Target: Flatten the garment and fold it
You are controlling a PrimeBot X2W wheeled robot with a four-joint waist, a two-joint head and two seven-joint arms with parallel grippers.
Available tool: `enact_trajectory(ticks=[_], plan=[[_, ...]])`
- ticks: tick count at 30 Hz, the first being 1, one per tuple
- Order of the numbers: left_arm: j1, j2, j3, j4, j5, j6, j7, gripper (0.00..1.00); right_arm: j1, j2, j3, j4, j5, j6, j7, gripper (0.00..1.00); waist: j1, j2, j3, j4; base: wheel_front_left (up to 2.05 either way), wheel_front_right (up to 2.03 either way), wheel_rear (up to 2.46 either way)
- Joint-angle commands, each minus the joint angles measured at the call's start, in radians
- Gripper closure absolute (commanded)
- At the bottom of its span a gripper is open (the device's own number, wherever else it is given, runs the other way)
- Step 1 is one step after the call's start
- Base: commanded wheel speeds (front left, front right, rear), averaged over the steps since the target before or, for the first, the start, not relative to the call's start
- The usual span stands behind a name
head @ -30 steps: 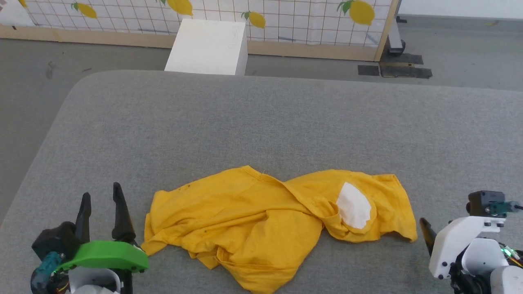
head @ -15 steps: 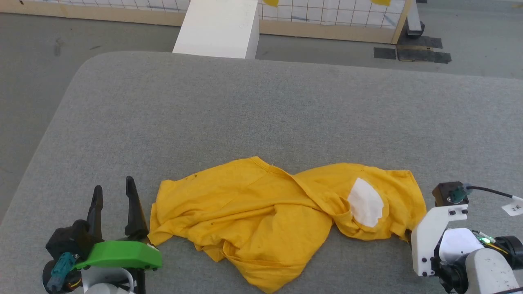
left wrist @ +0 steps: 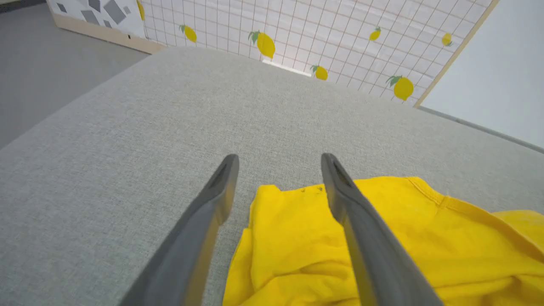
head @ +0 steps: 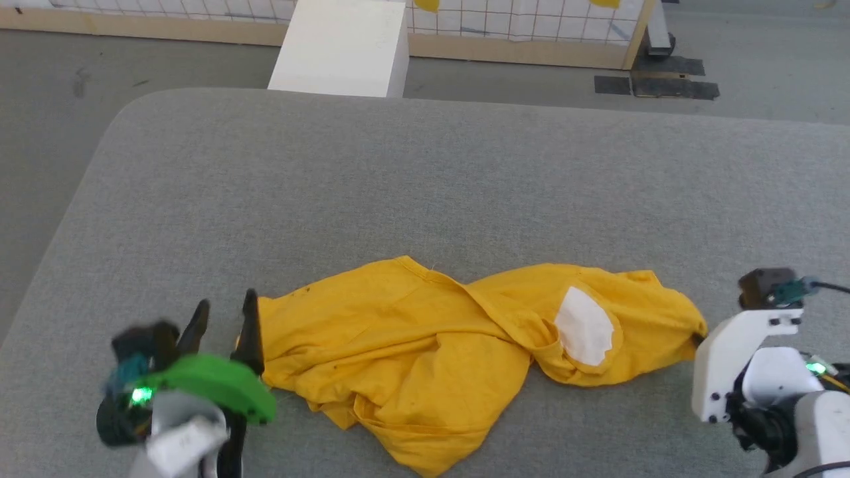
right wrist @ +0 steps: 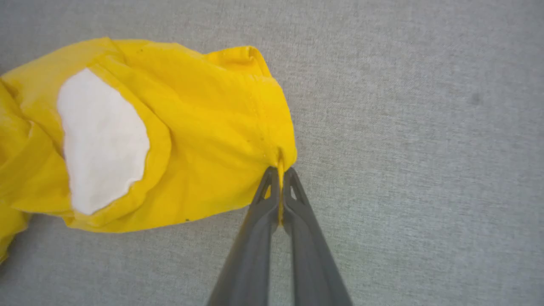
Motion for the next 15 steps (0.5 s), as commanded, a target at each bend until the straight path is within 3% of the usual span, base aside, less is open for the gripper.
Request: enact_trajectory(ticks=[1,6,10,15], plan=[[-0.058,0.019,-0.006,0.019,-0.020,-0.007,0.077,0.00,-0.003,-0.002,-0.009,-0.028,0.011,-0.001,-0.003,1.00,0.0000,0.0000,0.007,-0.005,0.00,0.00,0.00],[-0.206,0.071,-0.030,0.110,-0.041,0.009,0.363,0.00,0.002,-0.007,-0.013,-0.114,0.020,-0.001,0.025,1.00,0.0000,0.0000,0.034,-0.022,0.00,0.00,0.00],[-0.278,0.105,-0.052,0.221,-0.030,0.065,0.598,0.00,0.001,-0.007,0.006,-0.146,0.028,-0.001,0.040,1.00,0.0000,0.0000,0.054,-0.049,0.00,0.00,0.00],[-0.294,0.105,-0.074,0.282,-0.037,0.090,0.744,0.00,0.002,-0.008,0.018,-0.158,0.035,-0.001,0.044,1.00,0.0000,0.0000,0.071,-0.069,0.00,0.00,0.00]])
